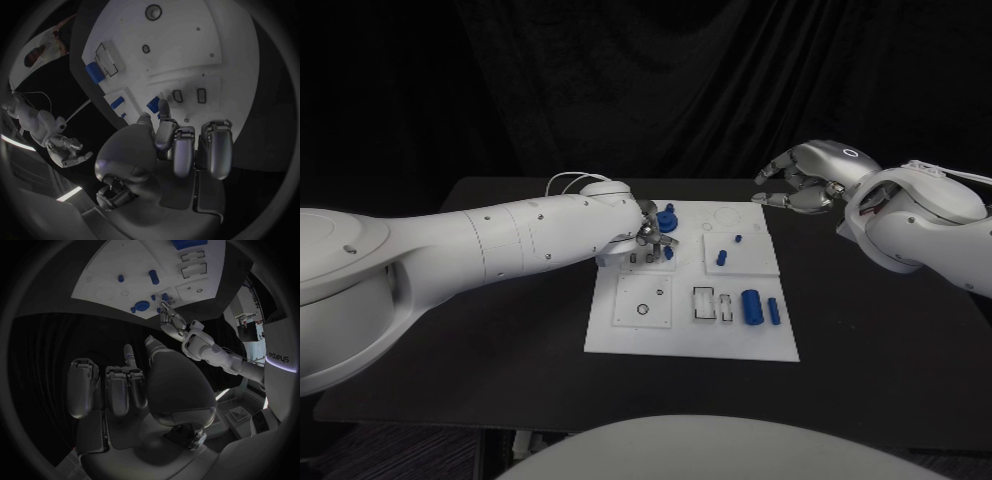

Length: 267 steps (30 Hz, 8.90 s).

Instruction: Assemble the parts on the task board

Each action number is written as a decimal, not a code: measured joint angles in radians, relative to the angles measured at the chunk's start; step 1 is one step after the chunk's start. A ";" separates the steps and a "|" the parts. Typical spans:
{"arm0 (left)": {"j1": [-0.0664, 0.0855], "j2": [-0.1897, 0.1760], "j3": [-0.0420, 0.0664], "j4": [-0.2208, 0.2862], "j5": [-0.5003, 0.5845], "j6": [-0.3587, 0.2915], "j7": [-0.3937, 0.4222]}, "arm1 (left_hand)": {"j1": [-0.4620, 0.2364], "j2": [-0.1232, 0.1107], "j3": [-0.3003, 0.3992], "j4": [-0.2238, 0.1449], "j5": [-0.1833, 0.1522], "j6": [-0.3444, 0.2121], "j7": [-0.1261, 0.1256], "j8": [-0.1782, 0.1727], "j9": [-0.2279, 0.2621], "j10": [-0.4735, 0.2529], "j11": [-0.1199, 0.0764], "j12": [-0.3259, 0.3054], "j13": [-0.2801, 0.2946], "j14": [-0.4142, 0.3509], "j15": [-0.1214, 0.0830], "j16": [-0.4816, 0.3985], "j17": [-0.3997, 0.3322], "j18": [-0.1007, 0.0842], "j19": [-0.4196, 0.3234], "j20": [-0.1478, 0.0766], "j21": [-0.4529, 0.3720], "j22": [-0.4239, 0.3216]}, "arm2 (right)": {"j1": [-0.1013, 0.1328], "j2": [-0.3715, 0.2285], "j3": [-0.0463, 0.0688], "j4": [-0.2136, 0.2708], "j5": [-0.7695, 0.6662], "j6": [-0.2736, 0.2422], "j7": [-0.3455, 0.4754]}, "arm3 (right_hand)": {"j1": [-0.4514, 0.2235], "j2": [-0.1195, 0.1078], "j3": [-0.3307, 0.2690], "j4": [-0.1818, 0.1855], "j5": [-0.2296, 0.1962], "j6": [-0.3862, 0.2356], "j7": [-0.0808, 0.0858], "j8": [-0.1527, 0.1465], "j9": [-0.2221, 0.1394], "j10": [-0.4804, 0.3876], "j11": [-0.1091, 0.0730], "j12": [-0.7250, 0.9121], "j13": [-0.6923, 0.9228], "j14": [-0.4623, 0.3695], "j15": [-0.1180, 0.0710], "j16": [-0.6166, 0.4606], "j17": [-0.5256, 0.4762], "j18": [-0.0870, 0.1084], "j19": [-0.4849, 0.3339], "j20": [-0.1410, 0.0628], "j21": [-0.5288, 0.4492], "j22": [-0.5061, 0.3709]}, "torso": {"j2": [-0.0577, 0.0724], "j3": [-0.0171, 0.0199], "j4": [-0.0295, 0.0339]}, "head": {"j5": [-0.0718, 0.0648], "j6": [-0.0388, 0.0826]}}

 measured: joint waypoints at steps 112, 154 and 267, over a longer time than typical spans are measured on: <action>-0.016 -0.010 0.002 -0.008 -0.008 0.031 0.045 | 0.020 -0.125 0.313 -0.081 0.183 0.015 0.010 -0.192 0.073 0.000 0.000 0.000 -0.033 0.002 0.006 0.000 0.000 0.000 -0.014 0.000 -0.043 0.000 | -0.009 0.012 0.000 -0.022 0.033 0.037 -0.004 | 0.000 0.000 -0.003 -0.008 0.000 0.011 -0.004 0.000 0.001 0.000 0.000 0.000 0.000 0.000 0.000 0.000 0.000 0.000 0.000 0.000 -0.004 0.000 | 0.000 0.0020 0.0014 | 0.000 0.000; -0.016 -0.071 0.001 0.039 -0.008 0.006 0.018 | -0.012 -0.168 0.425 -0.091 0.186 0.029 0.011 -0.213 0.102 0.069 -0.049 0.220 0.163 0.002 0.006 -0.008 0.000 0.000 -0.021 0.000 -0.059 0.000 | -0.017 0.004 0.000 -0.023 0.033 0.051 -0.007 | 0.000 0.000 -0.003 -0.008 0.000 0.014 0.000 0.000 0.001 0.000 0.000 0.000 0.000 0.000 0.000 0.000 0.000 0.000 0.000 0.000 -0.008 -0.001 | 0.001 0.0020 0.0020 | 0.007 0.000; 0.090 -0.248 0.000 0.175 -0.009 -0.105 0.067 | -0.097 -0.150 0.305 -0.032 0.003 -0.031 0.009 -0.151 0.429 0.069 -0.049 0.220 0.163 0.002 0.006 -0.004 0.000 0.000 0.009 -0.002 -0.039 0.001 | -0.023 -0.012 0.000 -0.022 0.034 0.060 -0.010 | 0.000 0.000 -0.003 -0.014 0.000 0.014 0.000 0.000 0.001 0.003 0.003 0.000 0.000 0.003 0.003 0.000 0.000 0.000 0.000 0.000 -0.017 -0.001 | 0.000 0.0026 0.0002 | 0.001 0.000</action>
